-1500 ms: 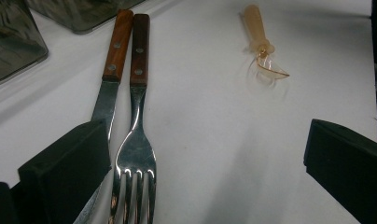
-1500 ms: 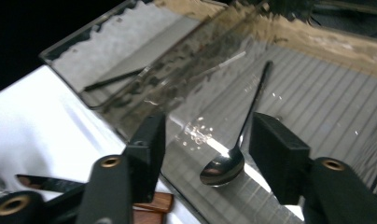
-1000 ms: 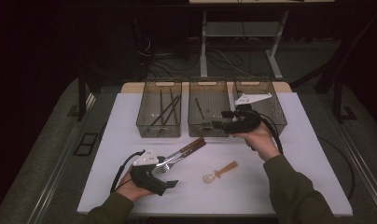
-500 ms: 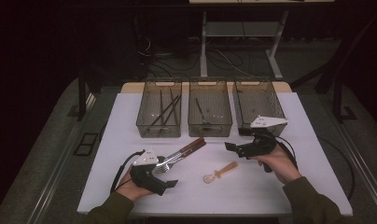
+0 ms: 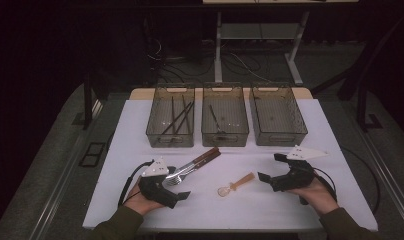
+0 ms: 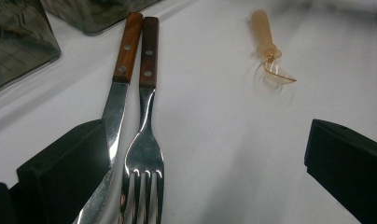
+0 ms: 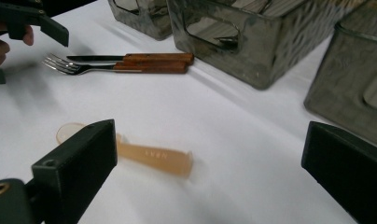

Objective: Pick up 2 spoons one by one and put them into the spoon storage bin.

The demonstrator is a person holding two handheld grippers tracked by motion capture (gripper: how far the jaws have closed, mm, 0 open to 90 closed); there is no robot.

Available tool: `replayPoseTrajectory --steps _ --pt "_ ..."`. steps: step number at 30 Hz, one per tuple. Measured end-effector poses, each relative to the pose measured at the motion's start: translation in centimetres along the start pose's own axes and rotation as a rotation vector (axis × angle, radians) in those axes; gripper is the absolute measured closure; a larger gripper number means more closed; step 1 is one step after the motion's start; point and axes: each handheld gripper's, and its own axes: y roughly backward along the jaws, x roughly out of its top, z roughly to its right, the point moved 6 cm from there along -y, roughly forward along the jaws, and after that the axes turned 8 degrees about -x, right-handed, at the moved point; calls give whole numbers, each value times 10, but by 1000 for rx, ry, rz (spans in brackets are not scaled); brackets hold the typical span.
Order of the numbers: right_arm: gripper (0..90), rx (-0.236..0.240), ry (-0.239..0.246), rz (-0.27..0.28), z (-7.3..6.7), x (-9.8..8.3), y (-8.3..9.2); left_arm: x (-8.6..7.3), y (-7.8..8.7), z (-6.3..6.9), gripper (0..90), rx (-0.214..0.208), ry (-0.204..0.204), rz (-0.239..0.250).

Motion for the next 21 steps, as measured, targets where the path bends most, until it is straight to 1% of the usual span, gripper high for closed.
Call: replayPoseTrajectory --steps 1,5,10,11,13,14,16,17,18,19,21 --pt "31 -12 -4 5 1 -2 2 0 0 0 0 5 0 0" --pt "31 -5 -7 12 3 -10 9 2 0 2 0 10 -10 -4" --pt "31 -35 22 -15 7 -22 12 5 -1 3 0 7 -12 2" --pt "31 -36 22 -24 7 -25 13 6 -1 4 0 8 -10 0" --pt "31 -47 21 -23 9 -28 15 8 -2 6 0 -4 -6 4" --pt "31 -48 14 -20 10 -29 17 9 -3 7 5 -4 -8 -1" --pt "31 -53 15 -21 12 -31 19 11 -3 8 25 -5 -14 -2" --pt "31 -53 14 -21 13 -31 20 12 -4 7 40 2 -13 -5" --pt "31 -54 19 -9 13 -31 20 13 -4 7 51 8 -12 -9" --pt "31 -55 18 -6 13 -31 20 14 -5 8 72 6 -12 -3" --pt "31 -55 19 -12 12 -31 18 16 -6 9 125 5 -21 -8"
